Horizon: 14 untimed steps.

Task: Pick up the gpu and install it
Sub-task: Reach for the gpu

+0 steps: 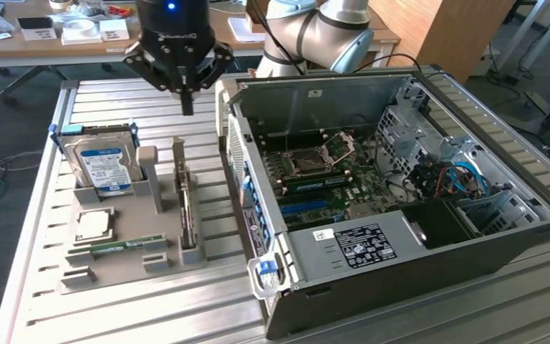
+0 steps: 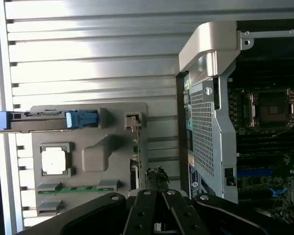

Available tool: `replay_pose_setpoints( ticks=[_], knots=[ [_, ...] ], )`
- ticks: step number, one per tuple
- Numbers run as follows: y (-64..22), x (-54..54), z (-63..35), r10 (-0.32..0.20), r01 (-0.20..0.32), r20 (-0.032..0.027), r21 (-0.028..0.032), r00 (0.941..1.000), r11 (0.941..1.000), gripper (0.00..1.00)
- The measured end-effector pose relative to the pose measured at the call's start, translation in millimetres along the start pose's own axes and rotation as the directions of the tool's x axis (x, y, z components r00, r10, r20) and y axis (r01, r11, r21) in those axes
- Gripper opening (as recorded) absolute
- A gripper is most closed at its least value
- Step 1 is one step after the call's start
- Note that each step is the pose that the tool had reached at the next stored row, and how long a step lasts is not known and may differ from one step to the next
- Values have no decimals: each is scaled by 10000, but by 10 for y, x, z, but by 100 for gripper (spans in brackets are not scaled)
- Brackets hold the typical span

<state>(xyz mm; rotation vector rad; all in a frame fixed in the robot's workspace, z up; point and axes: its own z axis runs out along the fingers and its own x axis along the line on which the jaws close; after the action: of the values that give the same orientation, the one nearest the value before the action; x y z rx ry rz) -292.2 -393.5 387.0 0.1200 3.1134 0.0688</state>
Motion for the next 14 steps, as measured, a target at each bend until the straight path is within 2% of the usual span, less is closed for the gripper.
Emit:
replay_pose_setpoints(
  ticks=[3, 9, 14],
  knots=[
    [-4, 60, 1, 4, -4, 0, 0, 10000, 10000, 11],
    [-10, 69, 1, 3, -3, -1, 1, 10000, 10000, 11],
    [-111, 71, -4, 4, -4, -1, 0, 10000, 10000, 11]
  ],
)
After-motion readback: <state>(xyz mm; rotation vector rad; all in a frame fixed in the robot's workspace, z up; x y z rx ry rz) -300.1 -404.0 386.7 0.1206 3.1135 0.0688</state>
